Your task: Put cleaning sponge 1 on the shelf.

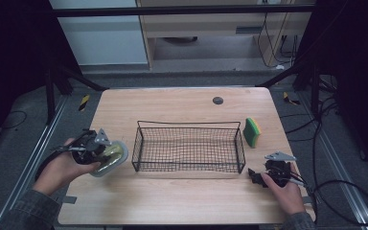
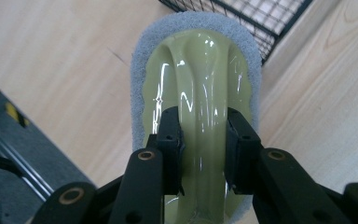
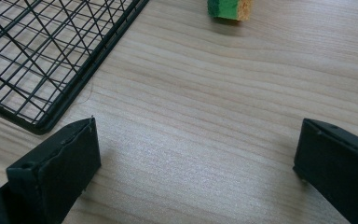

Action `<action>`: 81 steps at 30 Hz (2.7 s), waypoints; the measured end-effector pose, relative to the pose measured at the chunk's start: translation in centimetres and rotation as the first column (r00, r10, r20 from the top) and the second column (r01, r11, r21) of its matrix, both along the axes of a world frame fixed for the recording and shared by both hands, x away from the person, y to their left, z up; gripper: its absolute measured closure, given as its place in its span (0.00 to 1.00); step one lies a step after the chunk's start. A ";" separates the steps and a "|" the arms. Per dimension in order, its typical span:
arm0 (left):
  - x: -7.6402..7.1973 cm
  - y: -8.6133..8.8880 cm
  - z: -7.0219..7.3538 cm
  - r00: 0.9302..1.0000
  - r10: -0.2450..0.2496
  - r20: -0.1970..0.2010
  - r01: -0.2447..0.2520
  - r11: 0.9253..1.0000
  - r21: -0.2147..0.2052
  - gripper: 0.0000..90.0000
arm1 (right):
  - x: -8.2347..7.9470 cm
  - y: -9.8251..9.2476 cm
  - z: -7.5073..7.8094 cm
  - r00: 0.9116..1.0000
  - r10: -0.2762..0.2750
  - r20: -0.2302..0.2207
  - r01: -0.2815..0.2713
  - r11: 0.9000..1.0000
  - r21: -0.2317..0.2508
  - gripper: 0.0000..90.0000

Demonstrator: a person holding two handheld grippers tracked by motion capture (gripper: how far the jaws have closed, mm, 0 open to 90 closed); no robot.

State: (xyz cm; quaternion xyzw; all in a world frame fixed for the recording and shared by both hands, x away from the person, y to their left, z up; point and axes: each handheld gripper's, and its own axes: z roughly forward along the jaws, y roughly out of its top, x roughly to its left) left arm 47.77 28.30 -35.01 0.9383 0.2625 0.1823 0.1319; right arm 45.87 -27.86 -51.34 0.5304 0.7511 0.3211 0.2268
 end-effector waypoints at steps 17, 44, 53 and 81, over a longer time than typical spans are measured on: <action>1.7 -4.9 4.3 0.960 -0.195 0.202 0.185 0.980 0.071 0.78 | 0.0 0.0 0.0 1.000 0.000 0.000 0.000 1.000 0.000 0.01; 3.5 -11.1 4.9 0.920 -0.321 0.224 0.316 0.947 0.058 0.78 | 0.1 -0.1 0.0 1.000 0.013 0.003 -0.013 1.000 -0.005 0.01; 3.9 -12.5 4.2 0.912 -0.352 0.210 0.346 0.936 0.066 0.78 | 0.2 -0.1 0.0 1.000 0.021 0.002 -0.021 1.000 -0.006 0.01; 4.4 -13.9 1.3 0.909 -0.382 0.166 0.373 0.924 0.084 0.78 | 0.2 -0.1 0.0 1.000 0.021 0.002 -0.021 1.000 -0.004 0.01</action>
